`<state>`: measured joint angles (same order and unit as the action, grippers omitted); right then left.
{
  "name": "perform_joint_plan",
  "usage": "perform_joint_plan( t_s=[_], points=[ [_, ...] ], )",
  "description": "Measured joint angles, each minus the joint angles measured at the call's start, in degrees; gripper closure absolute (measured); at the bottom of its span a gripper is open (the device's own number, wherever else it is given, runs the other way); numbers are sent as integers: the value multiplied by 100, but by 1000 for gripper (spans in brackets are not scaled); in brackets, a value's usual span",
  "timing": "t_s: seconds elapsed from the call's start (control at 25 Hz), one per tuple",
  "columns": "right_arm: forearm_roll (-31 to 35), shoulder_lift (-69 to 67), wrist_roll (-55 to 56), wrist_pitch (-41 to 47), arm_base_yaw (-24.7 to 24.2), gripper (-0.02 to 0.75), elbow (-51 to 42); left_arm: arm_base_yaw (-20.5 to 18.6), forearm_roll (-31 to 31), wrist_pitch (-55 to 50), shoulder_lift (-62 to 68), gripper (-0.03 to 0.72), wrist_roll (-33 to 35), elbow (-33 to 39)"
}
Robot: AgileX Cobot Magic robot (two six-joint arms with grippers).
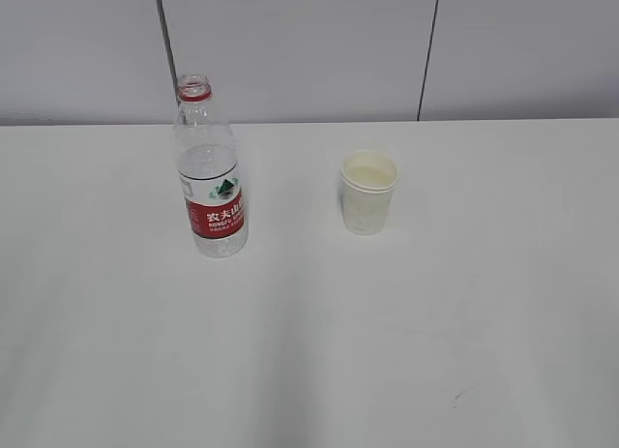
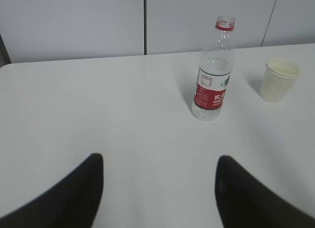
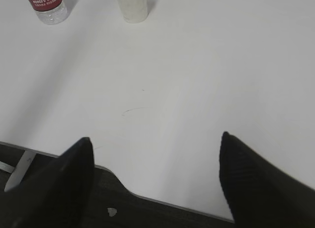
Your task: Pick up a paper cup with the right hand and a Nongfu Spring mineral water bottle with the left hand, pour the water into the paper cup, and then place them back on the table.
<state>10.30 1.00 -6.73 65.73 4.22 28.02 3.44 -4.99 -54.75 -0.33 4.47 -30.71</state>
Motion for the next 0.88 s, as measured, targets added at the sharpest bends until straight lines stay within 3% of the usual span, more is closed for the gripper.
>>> perform_joint_plan(
  t_s=[0.6,0.88],
  points=[
    [0,0,0,2,0,150,0,0,275,-827,0,241,-19,78],
    [0,0,0,2,0,150,0,0,499,-832,0,241,-581,78]
  ],
)
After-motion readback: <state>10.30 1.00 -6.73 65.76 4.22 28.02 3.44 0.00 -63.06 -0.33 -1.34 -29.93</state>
